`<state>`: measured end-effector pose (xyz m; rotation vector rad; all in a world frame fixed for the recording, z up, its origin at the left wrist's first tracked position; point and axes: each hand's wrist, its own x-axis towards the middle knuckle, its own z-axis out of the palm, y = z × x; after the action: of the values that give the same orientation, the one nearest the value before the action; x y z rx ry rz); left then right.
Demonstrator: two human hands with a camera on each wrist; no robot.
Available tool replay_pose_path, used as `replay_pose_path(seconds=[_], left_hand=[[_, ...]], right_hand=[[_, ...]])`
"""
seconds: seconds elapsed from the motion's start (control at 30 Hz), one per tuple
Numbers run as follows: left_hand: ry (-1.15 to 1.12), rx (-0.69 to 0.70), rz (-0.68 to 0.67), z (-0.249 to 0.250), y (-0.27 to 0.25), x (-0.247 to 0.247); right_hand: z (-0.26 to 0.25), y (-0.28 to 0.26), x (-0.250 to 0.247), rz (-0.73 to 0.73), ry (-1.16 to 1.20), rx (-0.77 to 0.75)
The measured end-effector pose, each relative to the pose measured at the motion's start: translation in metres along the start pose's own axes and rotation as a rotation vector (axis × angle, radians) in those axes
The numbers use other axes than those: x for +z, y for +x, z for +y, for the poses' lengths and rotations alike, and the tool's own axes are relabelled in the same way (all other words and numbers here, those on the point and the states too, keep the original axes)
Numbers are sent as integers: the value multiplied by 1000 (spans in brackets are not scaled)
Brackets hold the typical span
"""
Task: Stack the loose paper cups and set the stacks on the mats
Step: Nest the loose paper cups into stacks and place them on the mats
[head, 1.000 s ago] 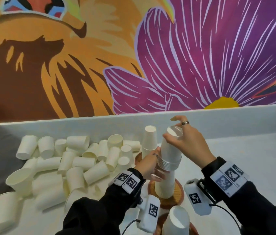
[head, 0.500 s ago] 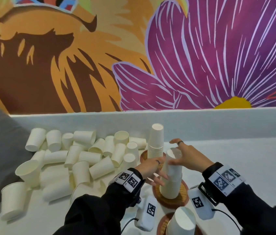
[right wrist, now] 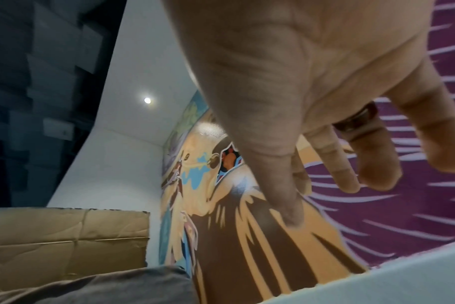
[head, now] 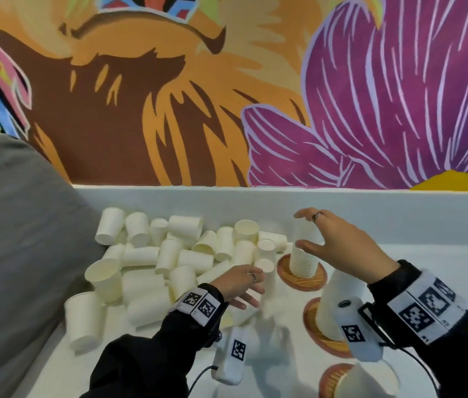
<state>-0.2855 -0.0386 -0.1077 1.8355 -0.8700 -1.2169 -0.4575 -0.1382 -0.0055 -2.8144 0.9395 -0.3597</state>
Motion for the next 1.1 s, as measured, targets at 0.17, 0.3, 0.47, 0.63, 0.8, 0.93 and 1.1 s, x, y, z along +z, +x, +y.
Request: replay_pose_path(seconds=[0.17,0.3,0.47,0.63,0.8,0.93,1.1], left_hand=[[-54,-20,116,-39,-27,-72],[-101,-54,269,-70,-45,-129],[-181,-49,575,-117,-60,-200],[-99,-48,749,-165,-64,-238],[100,-185,752,-191,-60,-245],[191,-243,699,-200,-58,-244],[199,-300,632,-208,-54,-240]], right_hand=[[-65,22,40,-43,190,-58],[-106,40,82,-152,372,-13],[-160,60,140,-269,408,-51],[-229,84,179,-308,414,-157],[-280,108,221,-339,348,-267],[-298,117,246,-485,161,-375],[-305,128,265,-539,32,-372]])
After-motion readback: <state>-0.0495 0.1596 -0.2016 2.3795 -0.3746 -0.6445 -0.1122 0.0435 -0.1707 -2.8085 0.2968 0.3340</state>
